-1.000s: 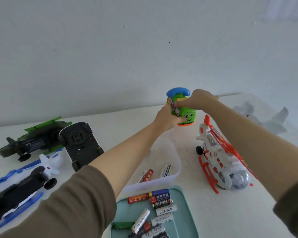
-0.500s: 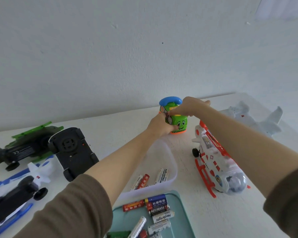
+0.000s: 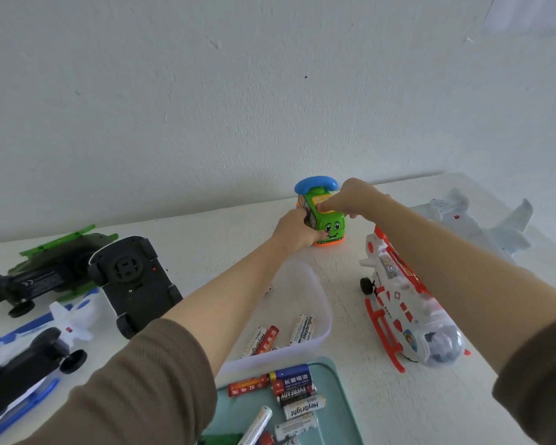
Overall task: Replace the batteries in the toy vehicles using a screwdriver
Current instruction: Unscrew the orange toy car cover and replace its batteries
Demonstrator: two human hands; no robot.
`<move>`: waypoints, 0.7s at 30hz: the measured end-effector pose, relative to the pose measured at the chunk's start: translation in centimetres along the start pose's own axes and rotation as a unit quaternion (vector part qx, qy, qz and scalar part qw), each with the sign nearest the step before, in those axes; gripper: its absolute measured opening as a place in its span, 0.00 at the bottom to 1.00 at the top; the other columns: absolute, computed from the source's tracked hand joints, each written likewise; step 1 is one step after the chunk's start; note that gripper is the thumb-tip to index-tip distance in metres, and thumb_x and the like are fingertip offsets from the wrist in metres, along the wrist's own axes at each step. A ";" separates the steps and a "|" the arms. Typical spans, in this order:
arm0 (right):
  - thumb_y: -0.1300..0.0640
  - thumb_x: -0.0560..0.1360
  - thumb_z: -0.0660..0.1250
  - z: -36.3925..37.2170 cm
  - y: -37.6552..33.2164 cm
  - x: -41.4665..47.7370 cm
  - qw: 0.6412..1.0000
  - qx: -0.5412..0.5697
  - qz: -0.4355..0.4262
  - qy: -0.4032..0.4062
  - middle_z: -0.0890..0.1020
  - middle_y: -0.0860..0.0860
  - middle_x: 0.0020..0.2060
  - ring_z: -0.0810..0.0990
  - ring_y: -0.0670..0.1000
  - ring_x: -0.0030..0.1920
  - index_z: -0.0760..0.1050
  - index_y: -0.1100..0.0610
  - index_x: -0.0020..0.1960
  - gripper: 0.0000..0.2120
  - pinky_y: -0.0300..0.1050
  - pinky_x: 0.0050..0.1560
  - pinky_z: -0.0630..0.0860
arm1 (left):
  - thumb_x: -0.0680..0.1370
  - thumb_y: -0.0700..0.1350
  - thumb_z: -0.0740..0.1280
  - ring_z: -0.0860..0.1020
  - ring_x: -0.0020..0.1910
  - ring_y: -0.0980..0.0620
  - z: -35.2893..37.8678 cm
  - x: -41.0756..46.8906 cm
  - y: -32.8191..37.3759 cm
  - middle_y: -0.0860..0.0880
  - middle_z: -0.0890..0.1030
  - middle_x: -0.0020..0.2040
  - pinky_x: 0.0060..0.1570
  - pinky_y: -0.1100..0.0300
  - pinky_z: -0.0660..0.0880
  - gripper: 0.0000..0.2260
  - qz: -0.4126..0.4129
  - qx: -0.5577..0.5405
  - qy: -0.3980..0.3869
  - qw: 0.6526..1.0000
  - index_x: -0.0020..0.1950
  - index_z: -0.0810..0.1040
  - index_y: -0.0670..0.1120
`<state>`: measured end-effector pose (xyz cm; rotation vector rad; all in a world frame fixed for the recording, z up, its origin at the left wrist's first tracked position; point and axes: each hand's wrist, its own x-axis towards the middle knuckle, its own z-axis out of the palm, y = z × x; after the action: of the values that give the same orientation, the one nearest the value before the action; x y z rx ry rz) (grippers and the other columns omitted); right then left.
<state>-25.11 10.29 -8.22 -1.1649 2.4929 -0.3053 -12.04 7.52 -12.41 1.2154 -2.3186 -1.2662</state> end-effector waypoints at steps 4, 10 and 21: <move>0.38 0.71 0.64 -0.3 -0.3 -0.4 0.999 -0.036 -0.005 -0.009 0.76 0.50 0.32 0.77 0.54 0.43 0.68 0.56 0.37 0.21 0.61 0.67 0.66 | 0.74 0.45 0.73 0.76 0.58 0.49 -0.2 -0.5 0.2 0.47 0.80 0.57 0.53 0.61 0.70 0.21 -0.013 -0.014 0.001 1.000 0.64 0.72 0.43; 0.41 0.76 0.61 -3.5 -3.2 -4.4 0.984 -0.137 -0.062 0.097 0.71 0.50 0.32 0.72 0.54 0.42 0.65 0.56 0.34 0.21 0.54 0.58 0.61 | 0.75 0.43 0.72 0.70 0.51 0.52 -3.2 -2.4 1.5 0.55 0.69 0.42 0.41 0.66 0.67 0.15 0.010 -0.025 0.064 0.998 0.53 0.67 0.45; 0.46 0.76 0.63 -1.0 -14.5 -12.7 0.947 -0.004 -0.321 0.015 0.82 0.59 0.45 0.80 0.57 0.46 0.78 0.66 0.55 0.23 0.50 0.44 0.75 | 0.77 0.43 0.69 0.75 0.58 0.60 -13.7 -15.9 -2.6 0.55 0.79 0.56 0.51 0.79 0.65 0.17 0.076 -0.017 0.325 0.943 0.66 0.75 0.49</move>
<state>-8.01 10.98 0.70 -1.9638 2.0639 -0.4809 6.86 10.82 -3.48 1.1847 -1.8475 -0.7002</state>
